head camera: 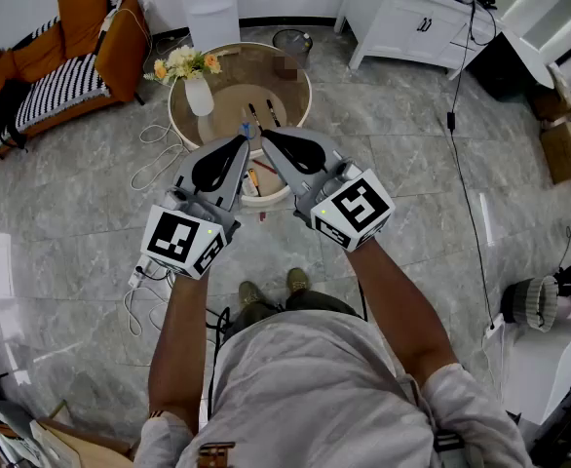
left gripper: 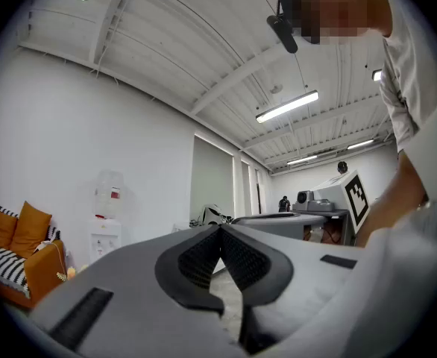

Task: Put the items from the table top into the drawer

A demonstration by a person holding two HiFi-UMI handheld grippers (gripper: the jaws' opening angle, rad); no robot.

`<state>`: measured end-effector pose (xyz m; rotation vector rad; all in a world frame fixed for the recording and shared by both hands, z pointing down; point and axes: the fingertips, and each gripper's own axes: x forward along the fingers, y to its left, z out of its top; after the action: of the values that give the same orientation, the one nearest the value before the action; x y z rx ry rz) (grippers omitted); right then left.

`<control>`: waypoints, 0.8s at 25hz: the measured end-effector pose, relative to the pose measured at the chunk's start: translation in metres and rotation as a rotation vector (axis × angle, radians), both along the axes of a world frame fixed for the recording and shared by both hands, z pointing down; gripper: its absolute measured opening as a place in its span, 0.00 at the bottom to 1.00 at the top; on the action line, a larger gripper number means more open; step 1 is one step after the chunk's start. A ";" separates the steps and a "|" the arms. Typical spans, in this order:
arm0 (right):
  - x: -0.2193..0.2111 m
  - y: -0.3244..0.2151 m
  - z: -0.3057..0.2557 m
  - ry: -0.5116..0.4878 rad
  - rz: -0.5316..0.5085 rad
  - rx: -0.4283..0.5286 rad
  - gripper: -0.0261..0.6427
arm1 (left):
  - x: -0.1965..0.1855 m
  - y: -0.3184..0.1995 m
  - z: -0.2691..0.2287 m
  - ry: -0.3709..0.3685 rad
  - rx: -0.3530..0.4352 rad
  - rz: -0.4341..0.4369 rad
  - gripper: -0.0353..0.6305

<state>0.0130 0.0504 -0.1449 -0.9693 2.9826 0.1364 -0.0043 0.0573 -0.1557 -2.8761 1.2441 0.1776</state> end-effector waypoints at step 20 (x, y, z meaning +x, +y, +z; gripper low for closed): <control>-0.021 -0.012 0.001 -0.028 0.112 -0.023 0.04 | -0.052 -0.008 0.018 -0.024 0.016 0.013 0.05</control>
<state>-0.0076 0.0381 -0.1434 -1.1310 2.9118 0.0882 -0.0565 0.0490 -0.1376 -2.8647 1.2152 0.1525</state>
